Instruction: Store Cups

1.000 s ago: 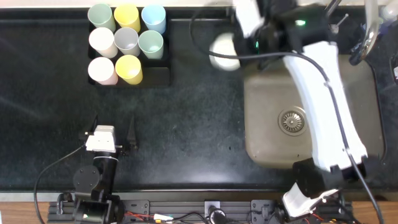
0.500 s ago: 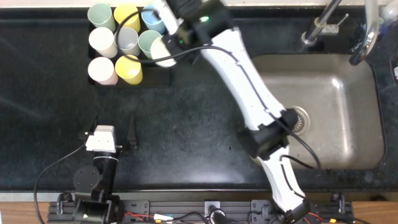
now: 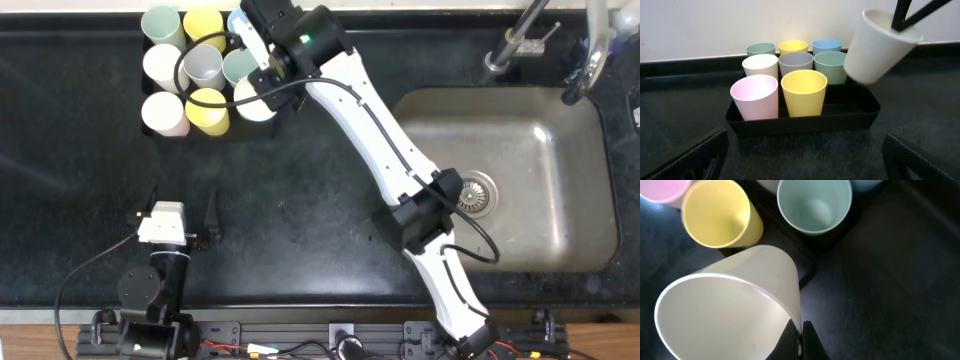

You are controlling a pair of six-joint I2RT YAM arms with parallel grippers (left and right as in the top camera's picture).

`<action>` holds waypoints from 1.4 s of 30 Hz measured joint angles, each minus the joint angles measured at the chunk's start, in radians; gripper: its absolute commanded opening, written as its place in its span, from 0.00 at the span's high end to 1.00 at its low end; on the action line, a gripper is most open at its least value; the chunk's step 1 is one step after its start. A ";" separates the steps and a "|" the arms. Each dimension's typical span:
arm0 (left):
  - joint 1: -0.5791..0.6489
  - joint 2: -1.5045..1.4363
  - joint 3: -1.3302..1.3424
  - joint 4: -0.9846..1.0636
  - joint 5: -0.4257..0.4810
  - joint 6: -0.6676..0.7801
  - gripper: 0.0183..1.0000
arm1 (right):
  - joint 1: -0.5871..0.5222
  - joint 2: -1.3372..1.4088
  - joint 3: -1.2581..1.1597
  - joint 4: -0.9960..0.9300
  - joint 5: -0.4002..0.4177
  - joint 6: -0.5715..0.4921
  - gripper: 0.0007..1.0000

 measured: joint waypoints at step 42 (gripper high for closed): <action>0.000 0.000 0.000 0.000 0.000 0.000 0.00 | 0.008 0.153 0.000 0.041 -0.003 -0.070 0.35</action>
